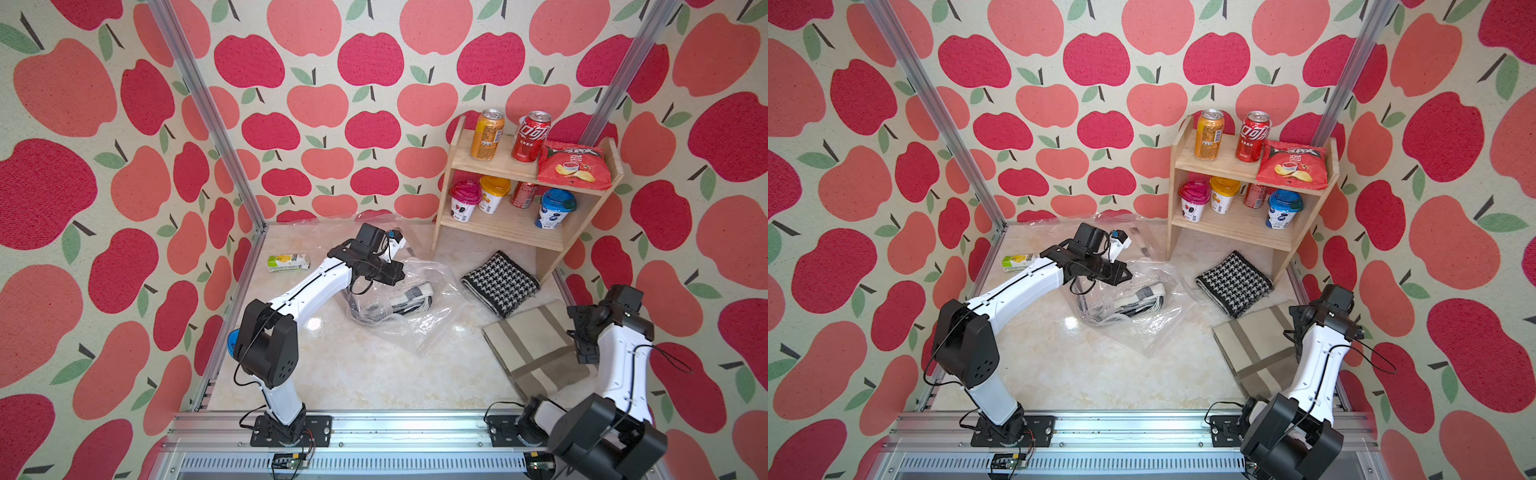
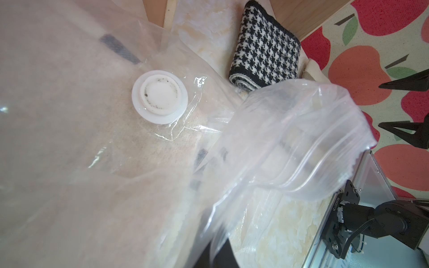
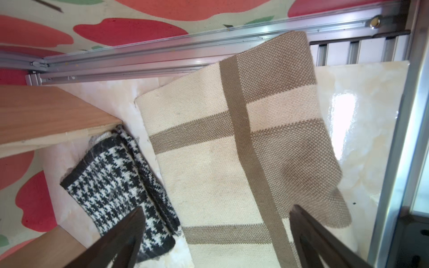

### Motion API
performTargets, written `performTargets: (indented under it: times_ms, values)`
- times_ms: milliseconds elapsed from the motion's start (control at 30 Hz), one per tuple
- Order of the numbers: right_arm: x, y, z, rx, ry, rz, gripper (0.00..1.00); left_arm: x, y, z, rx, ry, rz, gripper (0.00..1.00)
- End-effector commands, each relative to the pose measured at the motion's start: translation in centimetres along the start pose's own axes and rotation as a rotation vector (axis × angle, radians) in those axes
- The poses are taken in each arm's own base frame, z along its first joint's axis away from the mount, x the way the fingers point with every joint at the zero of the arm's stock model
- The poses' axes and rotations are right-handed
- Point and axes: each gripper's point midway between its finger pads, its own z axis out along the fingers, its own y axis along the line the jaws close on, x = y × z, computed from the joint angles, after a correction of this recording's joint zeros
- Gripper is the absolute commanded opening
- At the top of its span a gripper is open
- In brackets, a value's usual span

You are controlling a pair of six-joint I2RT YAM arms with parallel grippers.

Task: Take the scarf out of the vacuum bag
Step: Adjust the scarf at the center of the board, then take out the scarf from the vacuum bag.

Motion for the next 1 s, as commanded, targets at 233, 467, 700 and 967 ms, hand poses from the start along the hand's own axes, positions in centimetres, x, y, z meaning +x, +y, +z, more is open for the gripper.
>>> performTargets:
  times_ms: [233,467,700,967]
  values:
    - [5.9,1.7,1.8,-0.04,0.098,-0.26,1.0,-0.2,0.2,0.5,-0.002,-0.003,0.006,0.0]
    - [13.7,7.9,-0.1,-0.298,0.186,-0.513,1.0,-0.3,0.0,0.0,-0.002,-0.008,0.006,0.0]
    - [24.7,12.0,-3.6,-0.543,0.345,-0.7,1.0,-0.3,-0.1,-0.7,-0.018,-0.011,0.014,0.0]
    - [34.8,13.4,-7.7,-0.713,0.387,-0.999,0.99,-0.8,0.4,-1.6,-0.065,-0.013,0.02,0.0]
